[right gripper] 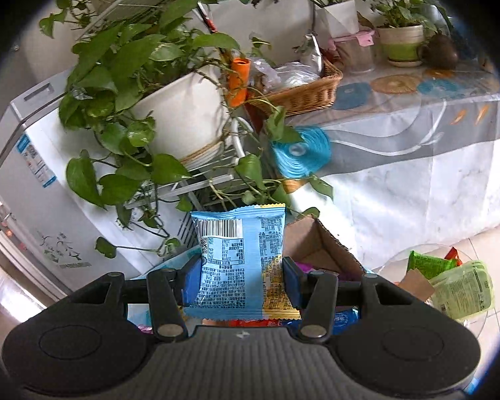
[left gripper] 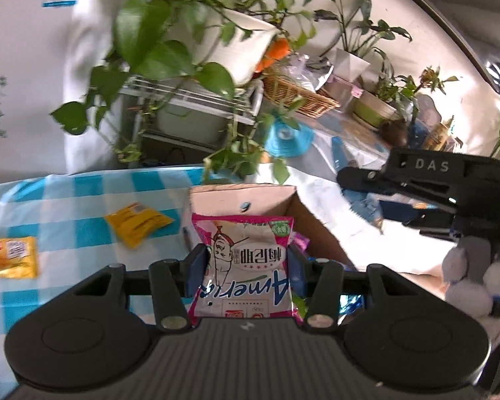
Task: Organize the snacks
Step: 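Lift pink bag with left tool while right tool carries light blue bag toward box, then open left tool over box while right tool releases light blue bag inside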
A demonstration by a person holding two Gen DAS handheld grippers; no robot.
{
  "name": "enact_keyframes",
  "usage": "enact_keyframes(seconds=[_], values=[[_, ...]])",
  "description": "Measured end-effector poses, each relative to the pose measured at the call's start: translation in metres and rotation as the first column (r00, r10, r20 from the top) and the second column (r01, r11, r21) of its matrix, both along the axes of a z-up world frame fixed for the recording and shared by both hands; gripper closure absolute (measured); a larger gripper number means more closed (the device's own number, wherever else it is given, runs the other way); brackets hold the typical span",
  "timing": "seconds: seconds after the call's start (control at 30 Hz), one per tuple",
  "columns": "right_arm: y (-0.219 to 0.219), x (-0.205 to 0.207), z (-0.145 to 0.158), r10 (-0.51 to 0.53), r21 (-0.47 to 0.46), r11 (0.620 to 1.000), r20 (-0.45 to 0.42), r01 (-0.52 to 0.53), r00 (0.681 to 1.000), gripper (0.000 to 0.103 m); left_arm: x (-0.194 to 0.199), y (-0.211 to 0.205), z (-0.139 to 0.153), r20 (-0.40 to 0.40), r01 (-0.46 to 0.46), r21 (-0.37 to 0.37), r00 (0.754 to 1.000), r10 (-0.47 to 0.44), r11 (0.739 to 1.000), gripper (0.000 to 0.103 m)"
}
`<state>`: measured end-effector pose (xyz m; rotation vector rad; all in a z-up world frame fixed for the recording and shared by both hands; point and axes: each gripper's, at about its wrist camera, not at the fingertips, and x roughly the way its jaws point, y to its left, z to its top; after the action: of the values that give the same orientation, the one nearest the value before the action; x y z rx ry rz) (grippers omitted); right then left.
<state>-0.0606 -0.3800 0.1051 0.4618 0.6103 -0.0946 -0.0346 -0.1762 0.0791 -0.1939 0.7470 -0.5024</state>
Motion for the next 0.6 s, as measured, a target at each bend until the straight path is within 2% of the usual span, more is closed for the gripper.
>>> enact_keyframes(seconds=[0.47, 0.5, 0.57, 0.6], values=[[-0.006, 0.014, -0.007, -0.036, 0.048, 0.998, -0.039, 0.038, 0.999, 0.046, 0.033, -0.046, -0.013, -0.026, 0.040, 0.018, 0.999, -0.039, 0.999, 0.052], [-0.006, 0.014, -0.008, -0.044, 0.050, 0.998, -0.042, 0.046, 0.998, 0.046, 0.036, -0.048, -0.013, -0.027, 0.043, 0.011, 0.999, -0.043, 0.999, 0.050], [-0.008, 0.015, -0.009, -0.063, 0.052, 0.997, -0.047, 0.065, 0.997, 0.043, 0.039, -0.049, -0.012, -0.026, 0.037, 0.005, 0.999, -0.037, 0.999, 0.031], [-0.009, 0.016, -0.010, -0.070, 0.057, 0.996, -0.050, 0.073, 0.996, 0.042, 0.040, -0.048, -0.011, -0.022, 0.028, 0.004, 0.999, -0.028, 1.000, 0.026]])
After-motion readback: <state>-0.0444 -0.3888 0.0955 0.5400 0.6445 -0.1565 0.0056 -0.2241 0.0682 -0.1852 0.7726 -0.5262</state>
